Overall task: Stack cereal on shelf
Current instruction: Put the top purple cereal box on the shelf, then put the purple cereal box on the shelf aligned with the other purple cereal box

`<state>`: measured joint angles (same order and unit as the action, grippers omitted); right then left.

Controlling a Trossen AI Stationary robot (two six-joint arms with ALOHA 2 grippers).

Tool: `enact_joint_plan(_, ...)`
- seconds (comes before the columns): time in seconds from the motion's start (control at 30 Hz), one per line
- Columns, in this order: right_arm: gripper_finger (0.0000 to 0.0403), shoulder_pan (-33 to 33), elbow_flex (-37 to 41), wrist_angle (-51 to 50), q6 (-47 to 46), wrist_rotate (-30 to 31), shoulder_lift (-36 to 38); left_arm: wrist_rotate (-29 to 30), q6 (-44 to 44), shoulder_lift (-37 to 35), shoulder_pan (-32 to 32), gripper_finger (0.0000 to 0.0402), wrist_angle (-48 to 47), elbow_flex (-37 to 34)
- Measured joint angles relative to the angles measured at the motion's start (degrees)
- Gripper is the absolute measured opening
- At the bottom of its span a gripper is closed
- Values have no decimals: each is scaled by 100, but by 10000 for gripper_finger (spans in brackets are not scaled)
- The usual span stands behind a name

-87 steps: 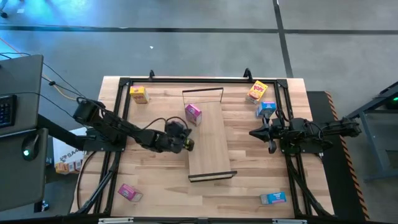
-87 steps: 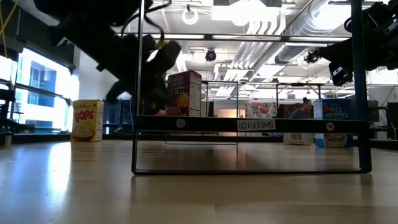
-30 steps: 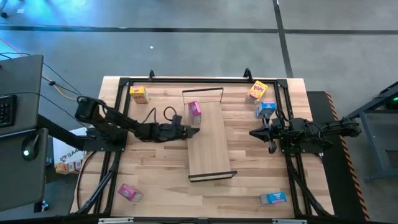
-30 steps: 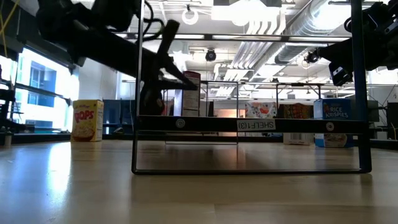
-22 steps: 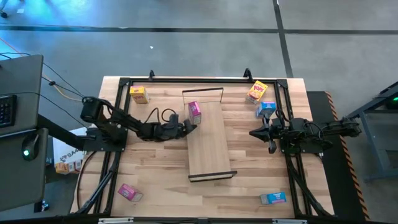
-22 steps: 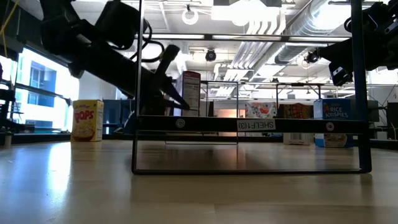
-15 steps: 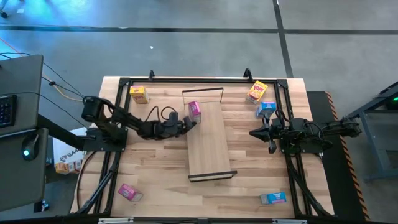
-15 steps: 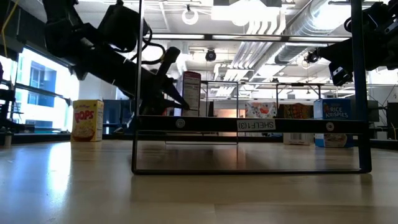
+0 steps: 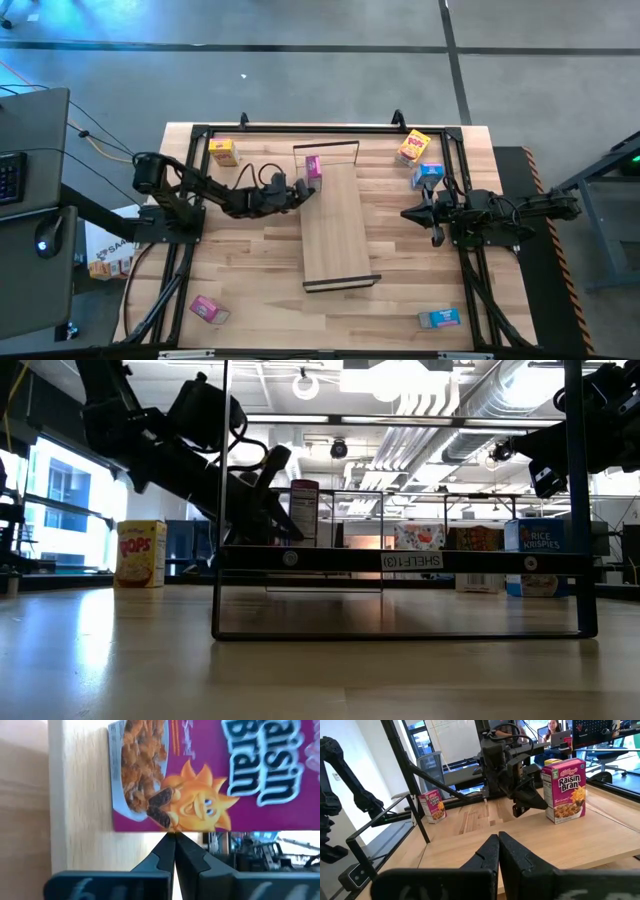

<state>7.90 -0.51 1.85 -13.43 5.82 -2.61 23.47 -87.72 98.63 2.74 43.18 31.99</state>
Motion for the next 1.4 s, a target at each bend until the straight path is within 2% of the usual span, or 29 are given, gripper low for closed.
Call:
enact_joint_plan(0.13, 0, -1, 0, 0, 0, 1, 0, -808, 384, -196, -76, 0, 27, -106)
enact_joint_plan(0.2, 0, 0, 0, 0, 0, 1, 0, -1015, 644, -466, -156, 0, 6, -307)
enact_joint_plan(0.27, 0, 0, 0, 0, -1, 2, 1, -1053, 956, -877, -233, 0, -3, -597)
enact_joint_plan(0.37, 0, -2, 0, 0, 0, 2, 2, -1217, 1887, -1801, -348, 0, 7, -1156)
enact_joint_plan(0.47, 0, 0, 0, 0, -2, 2, 0, -2234, 2816, -2818, -477, 1, -41, -1634)
enact_joint_plan(0.53, 0, 0, 0, 0, -1, 1, 0, -2974, 2967, -3439, -621, 2, -292, -1809)
enact_joint_plan(0.6, 0, 0, 0, 0, 0, 0, 0, -3372, 2996, -3977, -855, 8, -905, -1774)
enact_joint_plan(0.7, 0, -2, 0, 0, -2, 0, 2, -3717, 3406, -4586, -1297, 27, -2215, -1344)
enact_joint_plan(0.8, 0, 0, 0, 0, -1, 2, 2, -3888, 4259, -4865, -1746, 59, -3804, -586)
enact_joint_plan(0.97, 0, -1, 0, 0, -1, 0, 1, -3891, 6119, -4905, -2292, 134, -6664, 874)
enact_joint_plan(1.07, 0, 0, 0, 0, -1, 1, 2, -3787, 6976, -4862, -2479, 182, -7994, 1522)
enact_joint_plan(1.23, 0, 0, 0, 0, -2, 0, 0, -3900, 7660, -4865, -2834, 244, -9156, 2125)
enact_joint_plan(1.4, 0, -1, 0, 0, -1, 1, 0, -4248, 7885, -4588, -3480, 277, -9617, 2522)
